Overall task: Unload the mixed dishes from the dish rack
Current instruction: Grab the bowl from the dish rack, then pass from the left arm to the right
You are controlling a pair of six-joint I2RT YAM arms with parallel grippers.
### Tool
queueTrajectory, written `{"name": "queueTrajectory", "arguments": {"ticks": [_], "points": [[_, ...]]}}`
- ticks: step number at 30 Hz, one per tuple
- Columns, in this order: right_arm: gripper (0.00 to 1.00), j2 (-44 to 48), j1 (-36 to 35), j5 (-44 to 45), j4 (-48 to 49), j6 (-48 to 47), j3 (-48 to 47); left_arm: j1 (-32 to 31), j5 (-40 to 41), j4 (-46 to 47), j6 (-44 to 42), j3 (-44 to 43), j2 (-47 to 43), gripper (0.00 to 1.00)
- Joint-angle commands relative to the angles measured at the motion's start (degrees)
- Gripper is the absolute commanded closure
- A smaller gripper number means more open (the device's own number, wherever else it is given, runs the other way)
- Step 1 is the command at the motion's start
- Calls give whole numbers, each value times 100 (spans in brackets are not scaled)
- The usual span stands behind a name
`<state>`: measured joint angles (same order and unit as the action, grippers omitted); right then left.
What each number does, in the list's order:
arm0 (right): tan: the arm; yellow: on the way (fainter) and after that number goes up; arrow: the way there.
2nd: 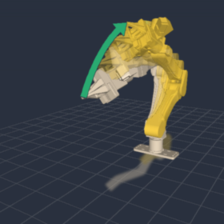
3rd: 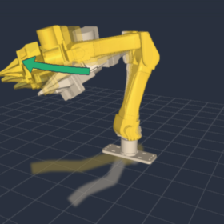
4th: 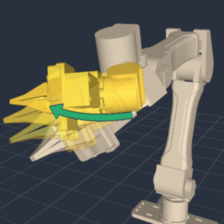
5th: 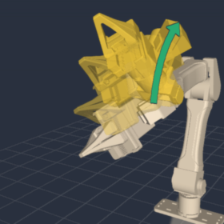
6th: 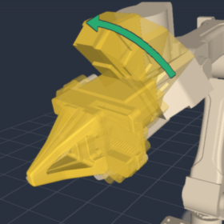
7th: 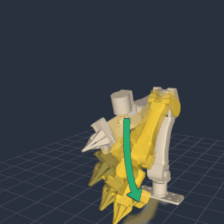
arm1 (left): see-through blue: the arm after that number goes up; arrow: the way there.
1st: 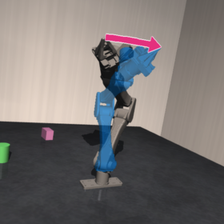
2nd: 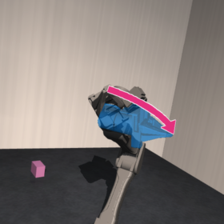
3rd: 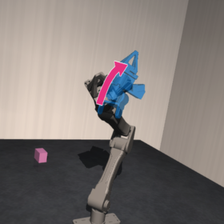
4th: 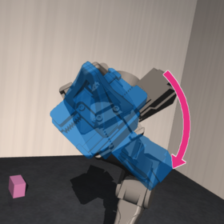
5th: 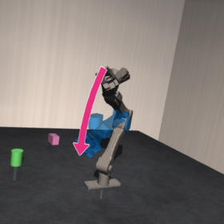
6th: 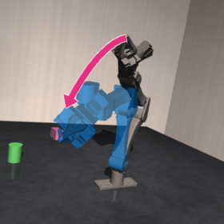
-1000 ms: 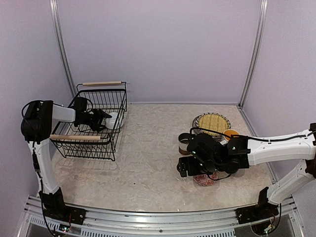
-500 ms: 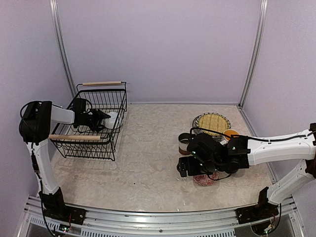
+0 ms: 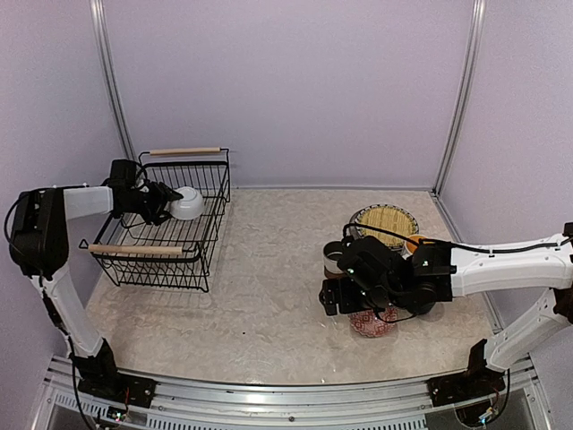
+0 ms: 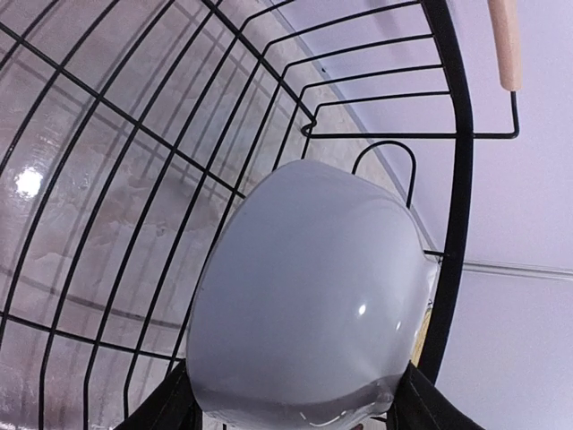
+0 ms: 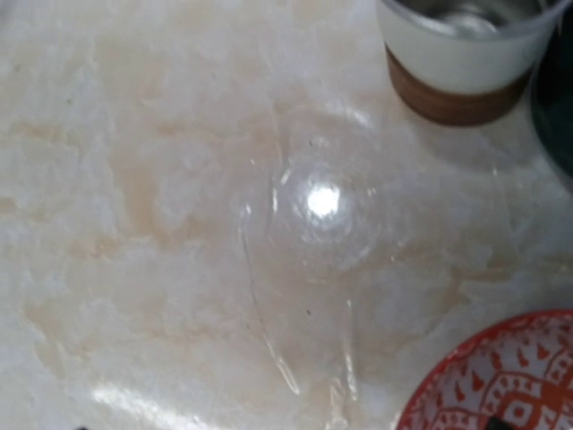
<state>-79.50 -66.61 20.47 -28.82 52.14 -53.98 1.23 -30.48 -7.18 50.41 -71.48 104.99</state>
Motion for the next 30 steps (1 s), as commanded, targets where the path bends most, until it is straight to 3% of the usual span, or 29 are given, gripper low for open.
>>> {"name": "queueTrajectory", "arguments": {"ticks": [1, 11, 15, 21, 30], "points": [[8, -59, -58, 231, -149, -183, -299, 61, 200, -603, -677, -270, -651, 70], [5, -460, -45, 603, -397, -872, -1304, -81, -405, -800, -1511, -612, -1764, 70], [4, -694, 73, 433, -164, -1216, -1719, -589, -547, -897, -2123, -717, -2043, 71], [4, -915, 566, -373, 353, -1671, -2255, -1221, -501, -938, -2882, -630, -2504, 71], [3, -984, 1563, -2630, 1679, -1842, -2346, -1868, -184, -1020, -3469, -280, -3074, 72]]}}
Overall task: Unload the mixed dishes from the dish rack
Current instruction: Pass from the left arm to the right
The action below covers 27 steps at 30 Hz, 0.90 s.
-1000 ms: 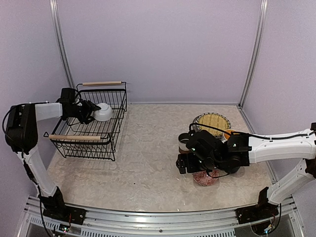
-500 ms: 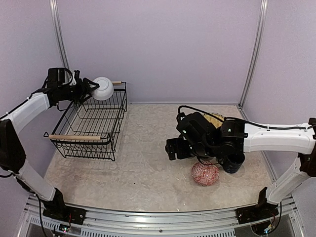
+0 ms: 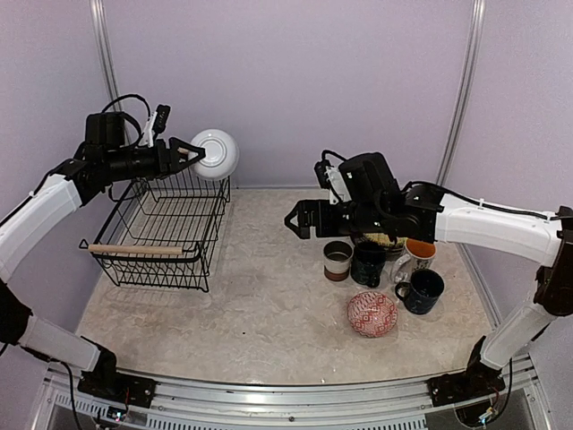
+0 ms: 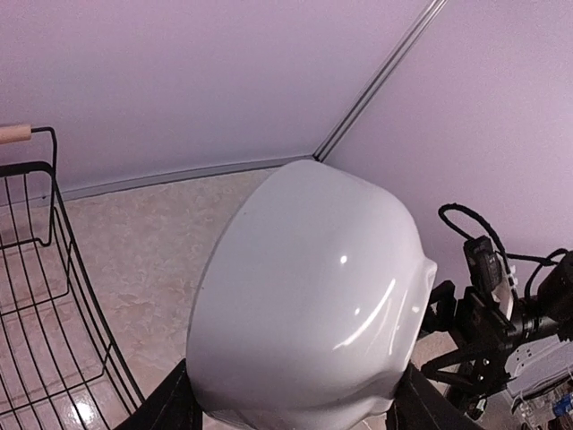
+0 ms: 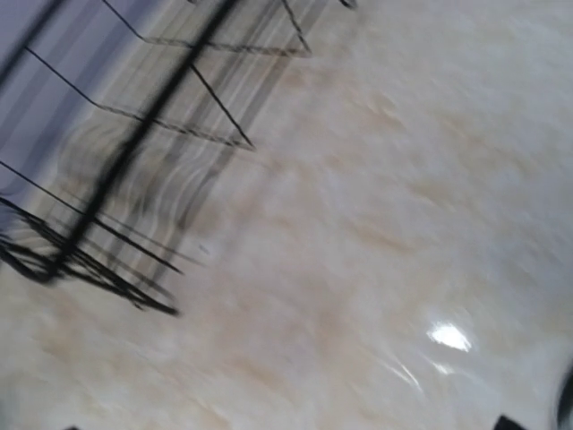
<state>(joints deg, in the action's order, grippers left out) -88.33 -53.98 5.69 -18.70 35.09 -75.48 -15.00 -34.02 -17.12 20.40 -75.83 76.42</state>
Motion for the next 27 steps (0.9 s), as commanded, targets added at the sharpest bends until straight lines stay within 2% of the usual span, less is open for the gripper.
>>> {"name": "queueTrajectory", "arguments": {"ticks": [1, 7, 11, 19, 24, 27], "points": [[3, -121, 360, -1286, 759, -107, -213, -303, 202, -28, -535, 171, -265, 72], [3, -214, 597, -1919, 1049, 15, -335, -636, 522, -64, -858, 240, -381, 72], [3, -341, 642, -2408, 1191, 234, -409, -1055, 1137, -91, -1304, 355, -450, 74], [4, -443, 858, -2690, 1591, 1772, -56, -1879, 2964, 41, -2382, 639, -416, 74], [4, -495, 1035, -2500, 1859, 2748, 406, -2509, 4544, 641, -3292, 1026, -294, 75], [4, -611, 1045, -2414, 1861, 3205, 371, -2692, 5018, 1104, -3704, 1270, -222, 75]]}}
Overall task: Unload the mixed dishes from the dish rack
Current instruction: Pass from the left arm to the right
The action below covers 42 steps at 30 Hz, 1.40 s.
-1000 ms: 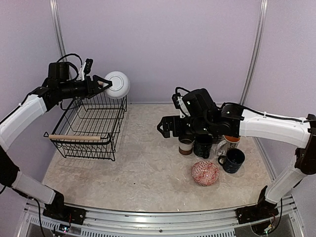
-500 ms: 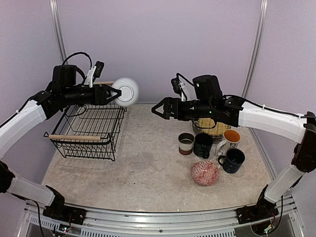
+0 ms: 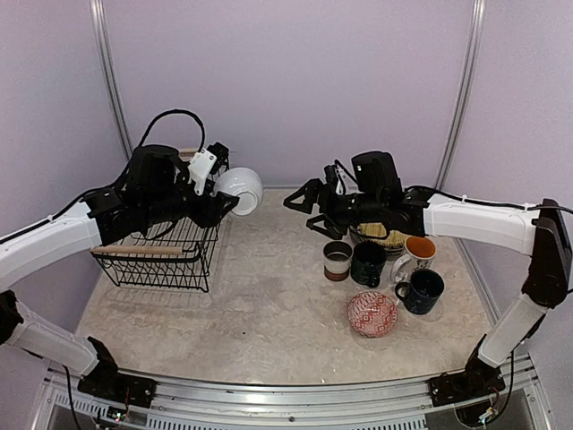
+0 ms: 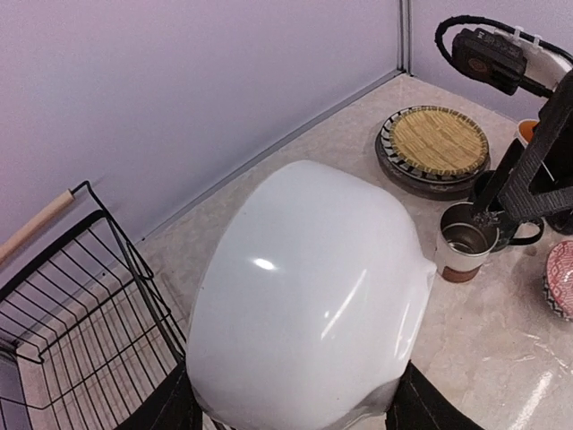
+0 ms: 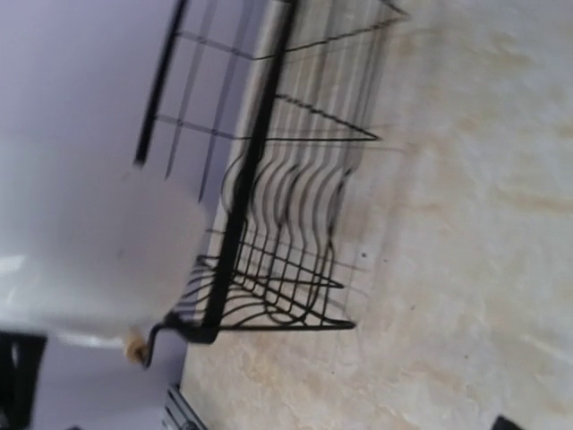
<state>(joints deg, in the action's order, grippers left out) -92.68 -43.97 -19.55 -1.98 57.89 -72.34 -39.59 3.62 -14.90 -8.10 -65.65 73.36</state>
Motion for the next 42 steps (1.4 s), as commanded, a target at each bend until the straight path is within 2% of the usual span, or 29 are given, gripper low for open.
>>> {"name": "queueTrajectory", "arguments": {"ticks": [1, 4, 6, 8, 11, 14, 17, 21, 23, 26, 28, 30, 33, 35, 36, 42], "points": [[4, -224, 51, 140, 189, 1070, -14, -259, 1305, 996, -926, 300, 98, 75], [4, -397, 50, 124, 81, 1477, -428, -355, 1438, 1371, -1199, 465, 166, 75], [4, -560, 49, -57, 75, 1202, -781, -394, 1353, 1419, -1322, 510, 229, 75], [4, -697, 48, -100, -193, 470, -1159, -457, 1283, 1372, -1383, 501, 301, 74], [3, -666, 163, -286, -399, -1204, -1309, -504, 848, 1168, -1340, 481, 312, 73], [4, -461, 461, -962, -607, -3061, -1276, -493, -15, 720, -1225, 417, 176, 72], [2, -293, 663, -1351, -1347, -4536, -1490, -407, -983, 205, -1021, 209, 90, 70], [1, -494, 714, -2426, -2491, -5627, -2098, -335, -2058, -183, -835, 20, -41, 70], [2, -575, 729, -3032, -2760, -5732, -2140, -302, -2463, -270, -764, -9, -95, 70], [5, -688, 726, -4124, -2634, -5676, -2002, -116, -3171, -334, -571, -54, -193, 70], [10, -699, 680, -4757, -2197, -5353, -1775, 105, -3716, -309, -379, -104, -220, 70], [11, -598, 596, -4934, -1761, -5032, -1543, 278, -4148, -293, -183, -176, -196, 70], [10, -321, 529, -5431, -213, -3847, -877, 430, -4530, -207, 1, -194, -142, 71], [9, -177, 471, -5586, 1089, -2853, -482, 487, -4741, -141, 105, -194, -118, 71], [10, -156, 450, -5660, 1414, -2582, -420, 503, -4849, -100, 187, -194, -109, 71], [12, -137, 271, -5251, 1264, -2714, -565, 669, -5547, 482, 906, -96, -44, 71]]}}
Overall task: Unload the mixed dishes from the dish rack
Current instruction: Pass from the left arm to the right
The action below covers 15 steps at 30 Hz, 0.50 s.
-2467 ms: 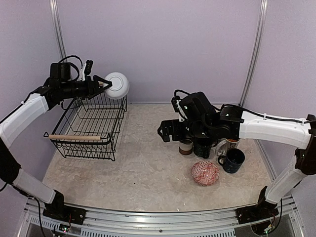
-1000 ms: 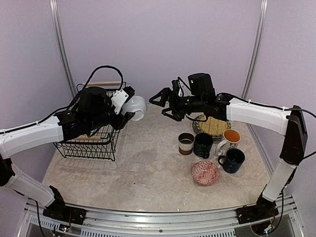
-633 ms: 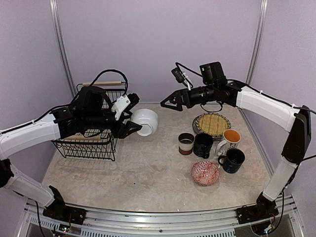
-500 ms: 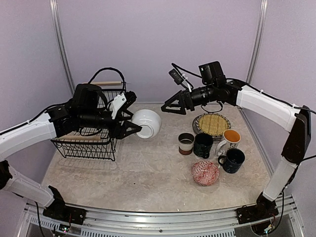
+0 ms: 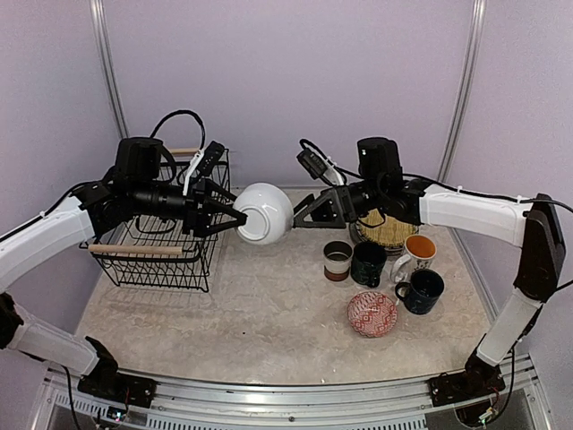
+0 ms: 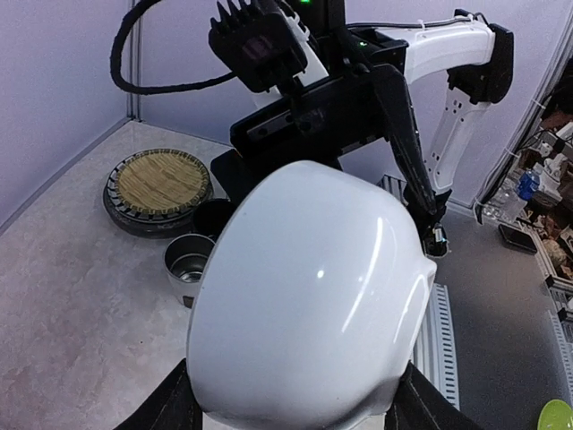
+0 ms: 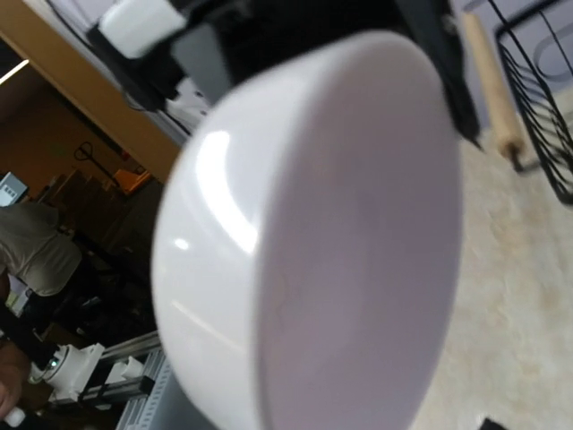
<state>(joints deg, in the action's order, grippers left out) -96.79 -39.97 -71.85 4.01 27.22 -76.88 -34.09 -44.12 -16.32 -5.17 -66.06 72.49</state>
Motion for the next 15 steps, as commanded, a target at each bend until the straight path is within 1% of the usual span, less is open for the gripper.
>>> {"name": "queueTrajectory", "arguments": {"ticks": [1, 2, 4, 8, 10, 12, 14, 15], "points": [[14, 282, -167, 26, 987, 535, -58, 133, -862, 705, 714, -41, 73, 71], [15, 279, -227, 56, 1386, 780, 17, 148, -919, 795, 815, -18, 92, 72], [22, 243, -375, 79, 2128, 1312, 120, 192, -1035, 967, 984, 25, 147, 72], [39, 107, -621, 222, 3053, 2142, 166, 289, -1278, 1250, 1270, 64, 251, 72], [48, 84, -658, 310, 3702, 2638, 292, 320, -1346, 1353, 1365, 95, 265, 72], [54, 73, -695, 404, 4414, 3137, 415, 346, -1413, 1490, 1474, 144, 266, 72], [61, 73, -713, 564, 4862, 3462, 495, 358, -1520, 1674, 1620, 201, 282, 72], [67, 66, -722, 633, 4961, 3526, 514, 359, -1567, 1790, 1696, 207, 304, 72]]}}
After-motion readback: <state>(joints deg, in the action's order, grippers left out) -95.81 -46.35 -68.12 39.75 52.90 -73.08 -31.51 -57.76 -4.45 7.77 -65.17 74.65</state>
